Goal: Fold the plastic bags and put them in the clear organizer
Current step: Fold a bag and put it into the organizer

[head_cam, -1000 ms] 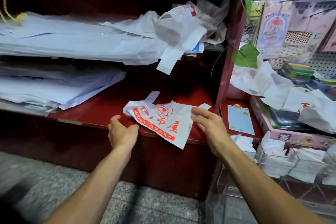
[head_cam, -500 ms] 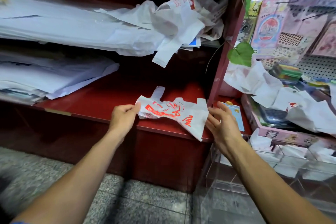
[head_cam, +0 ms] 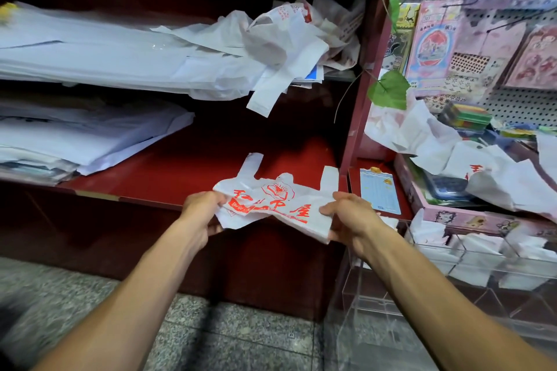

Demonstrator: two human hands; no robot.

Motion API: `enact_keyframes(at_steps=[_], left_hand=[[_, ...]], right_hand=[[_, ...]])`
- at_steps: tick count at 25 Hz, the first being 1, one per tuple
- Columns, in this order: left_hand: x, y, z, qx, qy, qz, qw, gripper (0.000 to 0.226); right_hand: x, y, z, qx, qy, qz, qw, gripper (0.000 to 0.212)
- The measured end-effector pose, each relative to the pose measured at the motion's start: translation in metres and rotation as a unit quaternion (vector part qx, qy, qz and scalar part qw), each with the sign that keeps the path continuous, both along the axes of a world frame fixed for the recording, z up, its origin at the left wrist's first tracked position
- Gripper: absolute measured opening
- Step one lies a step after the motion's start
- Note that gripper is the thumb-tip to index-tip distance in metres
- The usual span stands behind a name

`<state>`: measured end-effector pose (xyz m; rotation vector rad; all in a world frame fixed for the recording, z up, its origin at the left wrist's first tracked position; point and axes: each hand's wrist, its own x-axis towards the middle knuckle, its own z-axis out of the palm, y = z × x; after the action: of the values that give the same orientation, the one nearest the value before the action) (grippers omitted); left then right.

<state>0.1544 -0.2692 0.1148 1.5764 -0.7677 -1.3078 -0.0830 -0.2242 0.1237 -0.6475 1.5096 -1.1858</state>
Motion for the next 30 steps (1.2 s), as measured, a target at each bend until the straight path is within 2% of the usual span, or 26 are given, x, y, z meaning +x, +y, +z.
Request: enact_keyframes(at_steps=[3,5,7,8,11,13,14,17,18,20,22,23,25,27,28,30], left_hand=[[0.006,-0.003,-0.004,0.005,-0.004,-0.003,1.0,0.017],[0.008,-0.004,-0.005,0.005,0.004,0.003,1.0,0.02],[0.009,-0.006,-0.006,-0.015,0.021,0.011,1.0,0.018],[0.009,-0.005,-0.006,-0.026,0.032,0.015,0.999,0.015],[0.009,-0.006,-0.008,-0.063,0.059,0.013,0.996,0.019],[0.005,-0.006,-0.008,-0.077,0.058,0.003,0.995,0.024],[0.004,-0.006,-0.008,-0.079,0.054,0.003,0.995,0.024],[0.005,-0.007,-0.012,-0.064,0.034,-0.007,0.997,0.022],[0.007,-0.007,-0.014,-0.054,0.024,-0.016,0.998,0.022],[0.012,-0.007,-0.018,-0.035,-0.003,-0.036,0.999,0.022],[0.016,-0.008,-0.022,-0.022,-0.028,-0.058,0.998,0.02],[0.017,-0.008,-0.023,-0.021,-0.039,-0.065,0.997,0.018],[0.019,-0.008,-0.024,-0.028,-0.064,-0.072,0.995,0.014],[0.018,-0.005,-0.025,-0.053,-0.092,-0.084,0.991,0.01],[0.017,-0.002,-0.024,-0.066,-0.099,-0.086,0.989,0.015],[0.015,0.002,-0.02,-0.087,-0.083,-0.089,0.989,0.029]], right_hand=[[-0.006,-0.01,-0.003,-0.022,0.015,-0.072,0.997,0.038],[-0.009,-0.007,0.005,-0.007,-0.027,-0.006,1.0,0.027],[-0.007,0.0,0.016,0.02,-0.037,0.112,0.993,0.026],[-0.005,0.0,0.017,0.008,-0.042,0.127,0.991,0.03],[-0.005,-0.008,0.015,-0.082,-0.078,0.018,0.993,0.043],[-0.013,-0.013,0.015,-0.089,-0.121,-0.034,0.988,0.036],[-0.017,-0.011,0.015,-0.07,-0.127,-0.014,0.989,0.03],[-0.024,-0.001,0.015,0.02,-0.04,0.107,0.993,0.03],[-0.026,0.0,0.014,0.035,-0.012,0.109,0.993,0.035],[-0.031,-0.003,0.009,0.036,0.031,0.05,0.998,0.043],[-0.038,-0.006,0.005,0.017,0.067,-0.023,0.997,0.04],[-0.04,-0.005,0.005,0.015,0.078,-0.029,0.996,0.036],[-0.039,-0.002,0.009,0.021,0.103,0.019,0.994,0.028],[-0.037,-0.001,0.014,0.016,0.178,0.068,0.982,0.03],[-0.036,-0.001,0.015,0.008,0.218,0.082,0.972,0.033],[-0.033,-0.001,0.016,0.001,0.244,0.115,0.963,0.036]])
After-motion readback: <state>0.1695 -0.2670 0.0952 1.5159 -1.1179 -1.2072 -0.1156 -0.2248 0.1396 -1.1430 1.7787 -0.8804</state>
